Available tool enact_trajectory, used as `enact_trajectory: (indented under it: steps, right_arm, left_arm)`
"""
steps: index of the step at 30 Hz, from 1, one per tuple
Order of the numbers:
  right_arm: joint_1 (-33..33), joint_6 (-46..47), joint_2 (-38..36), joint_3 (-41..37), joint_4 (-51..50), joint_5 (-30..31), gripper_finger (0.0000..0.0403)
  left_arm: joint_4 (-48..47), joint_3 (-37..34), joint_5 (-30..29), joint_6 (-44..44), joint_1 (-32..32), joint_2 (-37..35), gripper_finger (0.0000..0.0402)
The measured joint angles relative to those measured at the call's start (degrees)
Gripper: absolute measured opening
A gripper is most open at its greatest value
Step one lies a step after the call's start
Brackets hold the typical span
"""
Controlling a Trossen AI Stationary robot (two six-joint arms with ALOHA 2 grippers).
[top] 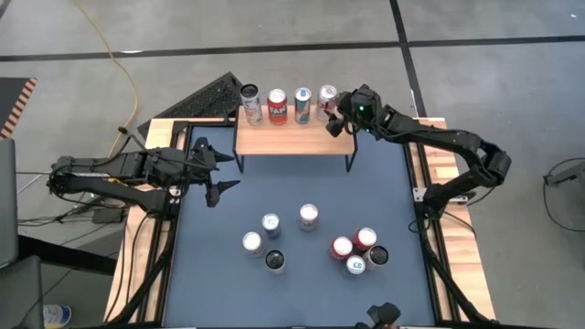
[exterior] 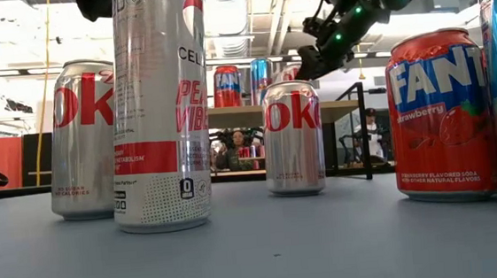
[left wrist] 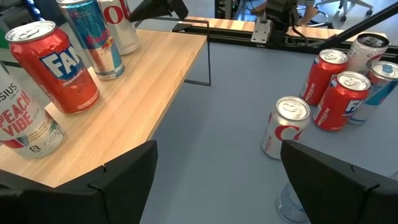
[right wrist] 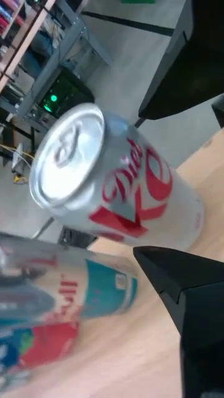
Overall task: Place canned beverage on shelf
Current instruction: Adjust the white soda can
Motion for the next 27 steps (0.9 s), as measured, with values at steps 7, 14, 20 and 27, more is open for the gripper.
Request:
enact_trajectory:
  steps: [7,14,20,27]
  right_arm:
    - [-0.7,1.8,0.0,0.0,1.7,-0.1,0.0338]
    - [-2.6,4.2,0.0,0.0,1.7,-7.7,0.0338]
    - [-2.8,4.2,0.0,0.0,1.2,-9.0,0.0325]
    - [-3.2,4.4,0.0,0.0,-2.0,-8.7,0.0274]
  left_arm:
    - [0.0,0.0,0.0,0.0,0.0,0.0,0.0332]
    - [0.0,0.0,0.0,-0.2,0.0,0.0,0.0332]
    - [0.0,0.0,0.0,-0.2,0.0,0.0,0.0332]
    - [0.0,0.0,0.0,-0.3,0.0,0.0,0.0332]
